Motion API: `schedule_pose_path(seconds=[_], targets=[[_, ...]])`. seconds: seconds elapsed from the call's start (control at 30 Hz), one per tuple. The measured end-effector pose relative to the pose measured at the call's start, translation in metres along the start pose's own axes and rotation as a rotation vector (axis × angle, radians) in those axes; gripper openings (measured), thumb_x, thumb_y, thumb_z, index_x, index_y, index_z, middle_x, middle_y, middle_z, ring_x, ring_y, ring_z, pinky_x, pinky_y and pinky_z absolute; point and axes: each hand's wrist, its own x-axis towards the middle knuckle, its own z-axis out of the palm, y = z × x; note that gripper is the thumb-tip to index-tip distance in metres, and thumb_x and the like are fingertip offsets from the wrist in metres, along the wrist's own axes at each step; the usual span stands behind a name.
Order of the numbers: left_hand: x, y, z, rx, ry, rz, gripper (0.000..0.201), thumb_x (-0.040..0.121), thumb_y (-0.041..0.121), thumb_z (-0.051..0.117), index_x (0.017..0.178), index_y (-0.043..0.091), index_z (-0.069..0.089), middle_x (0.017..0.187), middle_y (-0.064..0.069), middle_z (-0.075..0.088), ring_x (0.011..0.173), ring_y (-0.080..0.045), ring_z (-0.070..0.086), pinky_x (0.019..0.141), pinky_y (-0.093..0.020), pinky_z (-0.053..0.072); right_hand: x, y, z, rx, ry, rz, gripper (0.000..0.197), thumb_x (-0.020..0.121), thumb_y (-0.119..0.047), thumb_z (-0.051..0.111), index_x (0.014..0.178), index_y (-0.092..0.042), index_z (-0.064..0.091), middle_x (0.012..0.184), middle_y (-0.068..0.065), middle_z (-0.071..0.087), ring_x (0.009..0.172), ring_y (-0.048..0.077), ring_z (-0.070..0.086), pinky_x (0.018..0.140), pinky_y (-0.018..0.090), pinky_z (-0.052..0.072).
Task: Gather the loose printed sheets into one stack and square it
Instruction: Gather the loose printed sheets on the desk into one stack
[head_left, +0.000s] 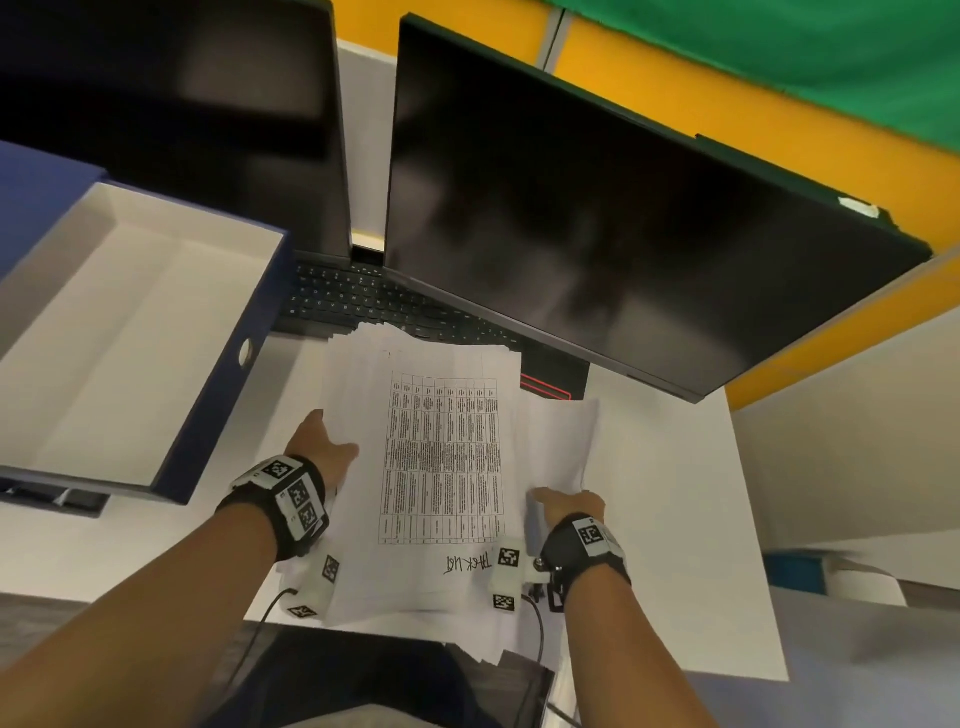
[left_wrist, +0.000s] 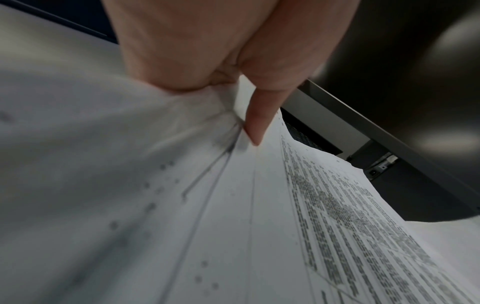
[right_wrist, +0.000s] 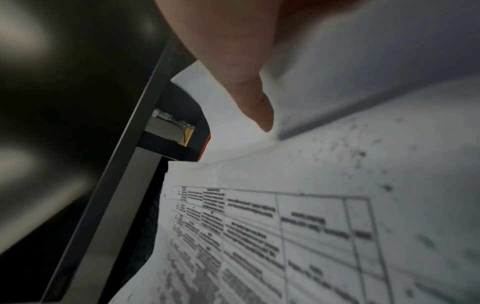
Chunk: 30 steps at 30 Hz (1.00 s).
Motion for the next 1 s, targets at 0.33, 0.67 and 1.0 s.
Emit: schedule_pose_path(seconds=[0.33, 0.67, 1.0], targets=[[0.005, -0.01, -0.01, 0.026, 0.072, -0.008, 0.062, 0.089, 0.009, 0.066, 0.144, 0.006, 0.038, 0.145, -0.014, 0.048, 0.128, -0.036, 0.05, 0.107, -0.045, 0.042, -0.047, -0.014, -0.035, -0.006, 0.302, -0.296, 0.038, 0.085, -0.019, 0.073, 0.113, 0.004, 0.062, 0.113, 0.023, 0.067, 0.101, 0.037, 0.064, 0.077, 0.03, 0.048], [0.009, -0.01, -0.013, 0.067, 0.097, 0.012, 0.059, 0.085, 0.012, 0.07, 0.139, 0.009, 0.046, 0.138, -0.015, 0.055, 0.122, -0.038, 0.055, 0.103, -0.048, 0.046, -0.159, -0.076, -0.142, 0.143, 0.372, -0.932, 0.034, 0.079, -0.019, 0.079, 0.107, -0.005, 0.065, 0.095, 0.001, 0.066, 0.082, 0.02, 0.062, 0.074, 0.025, 0.046], [0.008, -0.013, 0.009, 0.039, -0.089, 0.102, 0.042, 0.087, 0.037, 0.065, 0.126, 0.023, 0.057, 0.125, 0.001, 0.063, 0.11, -0.023, 0.06, 0.099, -0.04, 0.047, -0.167, -0.113, -0.114, 0.516, -0.089, -0.859, 0.041, 0.067, -0.02, 0.081, 0.106, -0.023, 0.067, 0.101, -0.005, 0.075, 0.097, 0.019, 0.072, 0.079, 0.031, 0.058]])
